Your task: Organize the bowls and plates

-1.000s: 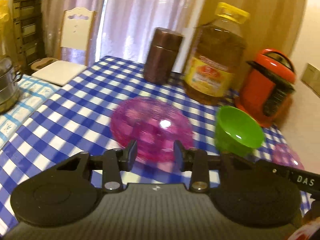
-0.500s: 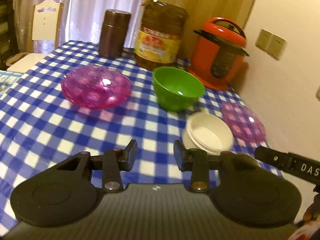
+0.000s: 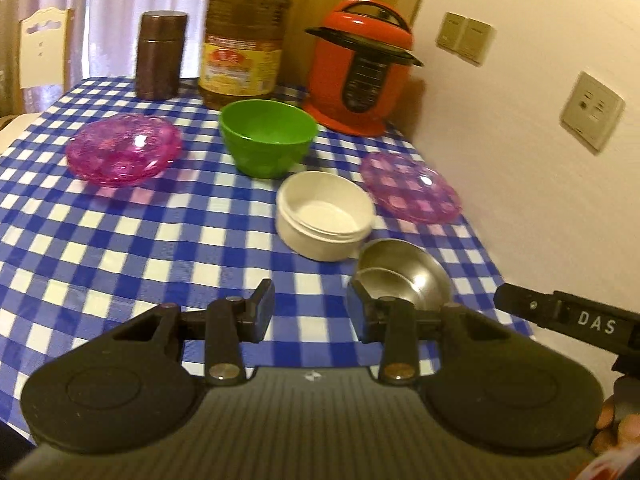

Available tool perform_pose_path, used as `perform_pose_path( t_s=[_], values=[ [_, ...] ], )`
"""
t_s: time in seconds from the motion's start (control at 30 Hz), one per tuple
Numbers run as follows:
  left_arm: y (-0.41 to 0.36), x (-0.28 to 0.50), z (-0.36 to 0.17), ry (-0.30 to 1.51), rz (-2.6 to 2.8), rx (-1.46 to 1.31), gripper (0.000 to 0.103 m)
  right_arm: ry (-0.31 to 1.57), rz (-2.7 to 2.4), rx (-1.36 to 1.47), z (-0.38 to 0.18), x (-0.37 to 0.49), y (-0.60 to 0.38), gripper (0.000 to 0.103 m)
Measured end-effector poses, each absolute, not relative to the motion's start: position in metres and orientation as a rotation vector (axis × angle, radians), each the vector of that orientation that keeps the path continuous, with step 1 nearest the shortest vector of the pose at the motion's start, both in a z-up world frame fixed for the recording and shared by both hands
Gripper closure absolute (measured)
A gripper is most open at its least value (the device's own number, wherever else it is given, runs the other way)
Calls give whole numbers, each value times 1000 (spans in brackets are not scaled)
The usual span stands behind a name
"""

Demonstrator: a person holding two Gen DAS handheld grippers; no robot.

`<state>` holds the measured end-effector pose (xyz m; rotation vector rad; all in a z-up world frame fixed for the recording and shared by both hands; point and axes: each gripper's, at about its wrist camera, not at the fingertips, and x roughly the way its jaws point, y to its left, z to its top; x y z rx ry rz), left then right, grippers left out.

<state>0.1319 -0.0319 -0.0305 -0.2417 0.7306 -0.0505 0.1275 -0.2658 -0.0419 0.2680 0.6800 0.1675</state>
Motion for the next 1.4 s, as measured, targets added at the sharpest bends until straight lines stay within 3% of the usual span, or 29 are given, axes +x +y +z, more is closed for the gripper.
perform_pose_path(
  t_s=[0.93,1.4],
  values=[
    [-97,170,-22,740,-193,-170,68,691,51,314,-47,137,-321,44],
    [-100,258,-18,734,-244,-138,68,668,32,405,-50,200,-335,44]
  ],
)
